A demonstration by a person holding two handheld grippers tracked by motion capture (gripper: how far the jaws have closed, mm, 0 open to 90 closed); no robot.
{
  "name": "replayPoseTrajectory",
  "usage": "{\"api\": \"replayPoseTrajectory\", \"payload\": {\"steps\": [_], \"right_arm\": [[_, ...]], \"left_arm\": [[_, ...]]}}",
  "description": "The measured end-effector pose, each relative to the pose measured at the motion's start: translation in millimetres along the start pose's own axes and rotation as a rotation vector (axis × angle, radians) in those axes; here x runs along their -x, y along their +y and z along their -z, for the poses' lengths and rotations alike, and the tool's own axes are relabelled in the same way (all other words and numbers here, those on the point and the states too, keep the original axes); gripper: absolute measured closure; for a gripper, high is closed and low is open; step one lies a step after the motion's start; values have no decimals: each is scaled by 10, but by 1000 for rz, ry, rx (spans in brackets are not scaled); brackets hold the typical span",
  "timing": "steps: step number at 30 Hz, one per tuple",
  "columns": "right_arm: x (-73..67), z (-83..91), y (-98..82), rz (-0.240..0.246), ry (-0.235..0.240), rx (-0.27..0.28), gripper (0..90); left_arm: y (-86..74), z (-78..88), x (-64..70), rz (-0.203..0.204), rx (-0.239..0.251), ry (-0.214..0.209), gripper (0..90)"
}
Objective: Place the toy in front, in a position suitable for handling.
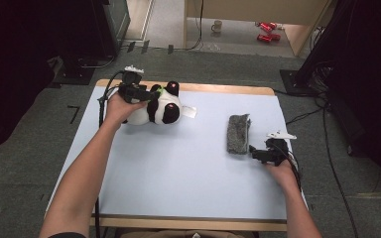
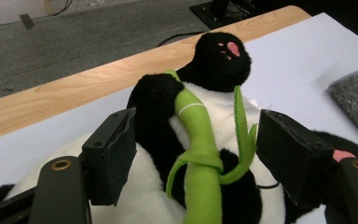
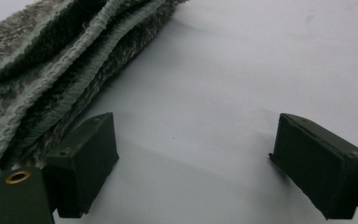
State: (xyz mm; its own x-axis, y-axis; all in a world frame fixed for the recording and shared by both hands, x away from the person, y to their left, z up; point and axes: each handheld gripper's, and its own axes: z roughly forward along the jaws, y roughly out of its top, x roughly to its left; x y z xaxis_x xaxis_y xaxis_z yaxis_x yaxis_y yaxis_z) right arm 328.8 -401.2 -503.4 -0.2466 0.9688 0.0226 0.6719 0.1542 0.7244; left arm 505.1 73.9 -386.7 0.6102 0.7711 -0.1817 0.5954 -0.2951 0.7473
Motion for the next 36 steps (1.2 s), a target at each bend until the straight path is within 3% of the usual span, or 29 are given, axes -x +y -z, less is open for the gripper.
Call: {"api": "replayPoseTrajectory", "payload": {"steps": [6, 7, 12, 18, 23, 28, 36], "right_arm": [[1, 0, 1, -2, 1, -1, 131], [1, 0, 1, -2, 1, -1, 131], [1, 0, 1, -1, 1, -1, 131], [-1, 0, 1, -1, -1, -1, 131], [-2, 0, 0, 0, -1, -1, 131], [-2, 0, 0, 0, -1, -1, 131], [0, 0, 0, 0, -1, 0, 131]], "left_arm": [[-36, -211, 84, -22, -47, 12, 280], [-54, -253, 104, -40, -52, 24, 273], [-97, -258, 101, -55, -29, 32, 284], [-142, -237, 126, -79, -36, 33, 389], [-194, -219, 132, -63, -10, 32, 476], [-233, -184, 136, -32, 15, 28, 620], [-224, -132, 170, -19, 15, 41, 673]]}}
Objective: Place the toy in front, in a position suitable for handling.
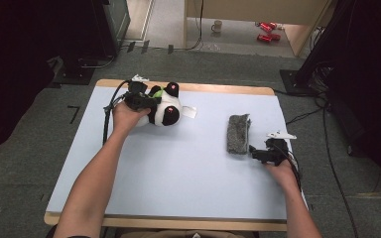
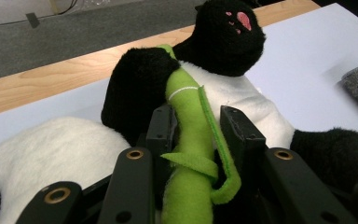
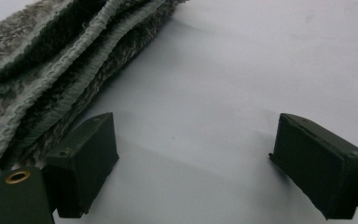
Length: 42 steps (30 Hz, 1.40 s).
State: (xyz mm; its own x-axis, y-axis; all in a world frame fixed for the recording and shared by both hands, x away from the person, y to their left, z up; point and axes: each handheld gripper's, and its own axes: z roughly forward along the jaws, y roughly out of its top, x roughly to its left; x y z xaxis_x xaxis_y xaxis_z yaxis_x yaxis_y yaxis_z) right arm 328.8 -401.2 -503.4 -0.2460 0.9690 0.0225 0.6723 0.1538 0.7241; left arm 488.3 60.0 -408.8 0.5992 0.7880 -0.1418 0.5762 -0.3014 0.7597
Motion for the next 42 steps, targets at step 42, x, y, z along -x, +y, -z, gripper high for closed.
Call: {"api": "replayPoseTrajectory", "payload": {"steps": [42], "right_arm": [[0, 0, -1, -2, 2, -1, 130]], "left_arm": [[-288, 693, 860, 64, -41, -113, 707]]}}
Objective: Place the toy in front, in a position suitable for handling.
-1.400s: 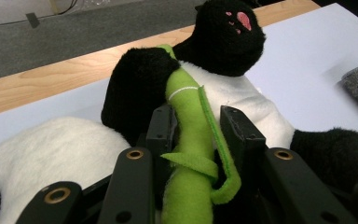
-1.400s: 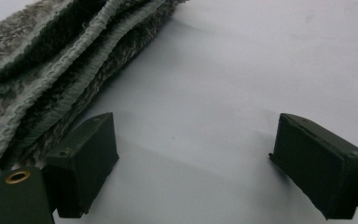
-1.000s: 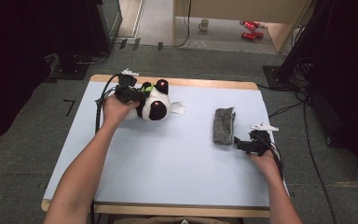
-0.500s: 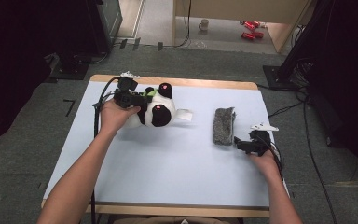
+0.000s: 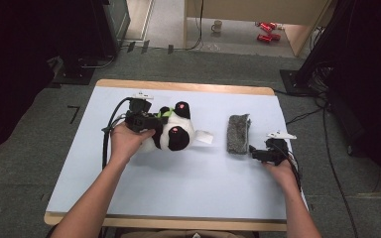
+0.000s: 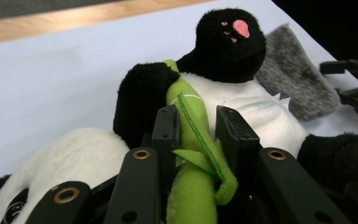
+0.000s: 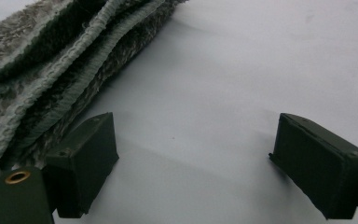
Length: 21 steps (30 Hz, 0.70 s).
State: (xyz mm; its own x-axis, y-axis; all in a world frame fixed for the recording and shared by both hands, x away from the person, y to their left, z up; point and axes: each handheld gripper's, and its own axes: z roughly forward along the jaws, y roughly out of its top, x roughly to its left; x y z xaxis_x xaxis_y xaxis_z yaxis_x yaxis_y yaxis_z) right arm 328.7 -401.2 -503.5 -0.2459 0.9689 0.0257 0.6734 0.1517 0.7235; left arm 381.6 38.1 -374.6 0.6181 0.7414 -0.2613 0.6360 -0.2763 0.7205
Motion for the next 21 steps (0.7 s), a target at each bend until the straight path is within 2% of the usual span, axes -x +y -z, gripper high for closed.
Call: {"api": "replayPoseTrajectory", "payload": {"steps": [3, 6, 9, 12, 17, 20, 21], "right_arm": [[2, -1, 0, 5, -2, 1, 130], [-7, -2, 1, 6, -10, 1, 125], [-3, -3, 2, 4, -8, 1, 123], [-1, -4, 2, 2, -7, 0, 123], [4, -5, 3, 0, -4, -1, 123], [3, -4, 5, 0, -4, -2, 123], [2, -4, 6, -1, -4, -3, 123]], "left_arm": [[-89, -24, 73, -7, 5, -10, 707], [-173, -68, 140, 18, 13, -29, 707], [-263, -129, 213, 18, 18, -40, 707], [-330, -194, 231, 26, 19, -56, 705], [-375, -198, 285, -13, 35, -24, 685], [-403, -191, 283, -12, 48, -23, 654], [-403, -191, 278, -7, 49, -35, 637]]}}
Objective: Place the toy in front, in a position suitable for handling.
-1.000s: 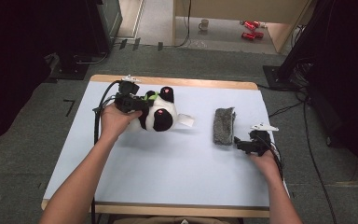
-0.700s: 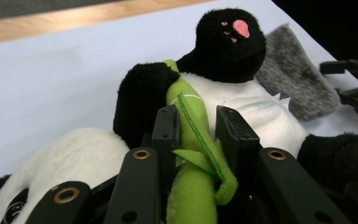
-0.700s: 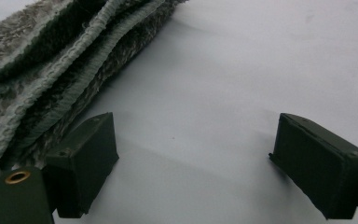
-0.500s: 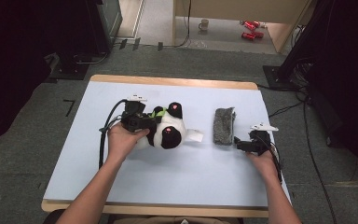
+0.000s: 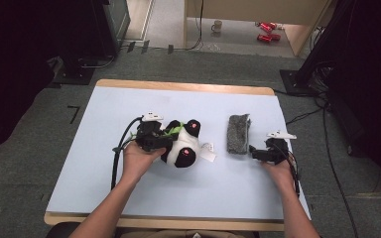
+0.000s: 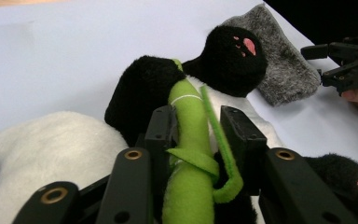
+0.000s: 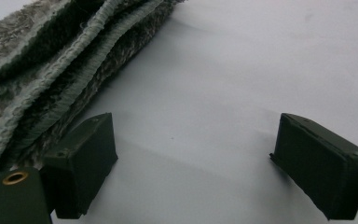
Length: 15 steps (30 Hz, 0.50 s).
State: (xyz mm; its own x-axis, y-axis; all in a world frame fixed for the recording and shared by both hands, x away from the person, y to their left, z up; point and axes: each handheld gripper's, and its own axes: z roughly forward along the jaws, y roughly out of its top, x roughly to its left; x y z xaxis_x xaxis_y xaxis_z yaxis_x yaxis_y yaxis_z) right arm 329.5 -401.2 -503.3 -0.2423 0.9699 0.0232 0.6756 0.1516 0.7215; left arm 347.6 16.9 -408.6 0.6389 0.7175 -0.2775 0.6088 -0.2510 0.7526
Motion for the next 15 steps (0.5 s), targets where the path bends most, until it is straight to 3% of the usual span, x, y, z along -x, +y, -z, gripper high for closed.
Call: {"api": "replayPoseTrajectory", "payload": {"steps": [6, 11, 15], "right_arm": [[-17, 6, 28, -22, -8, -17, 132], [8, 29, 70, -71, 20, -23, 177], [-9, 75, 136, -61, 21, -2, 198]], "left_arm": [[17, 21, -26, 32, 13, -45, 495], [33, 88, -33, -9, 41, -41, 407], [50, 159, -72, -13, 48, -52, 381]]}}
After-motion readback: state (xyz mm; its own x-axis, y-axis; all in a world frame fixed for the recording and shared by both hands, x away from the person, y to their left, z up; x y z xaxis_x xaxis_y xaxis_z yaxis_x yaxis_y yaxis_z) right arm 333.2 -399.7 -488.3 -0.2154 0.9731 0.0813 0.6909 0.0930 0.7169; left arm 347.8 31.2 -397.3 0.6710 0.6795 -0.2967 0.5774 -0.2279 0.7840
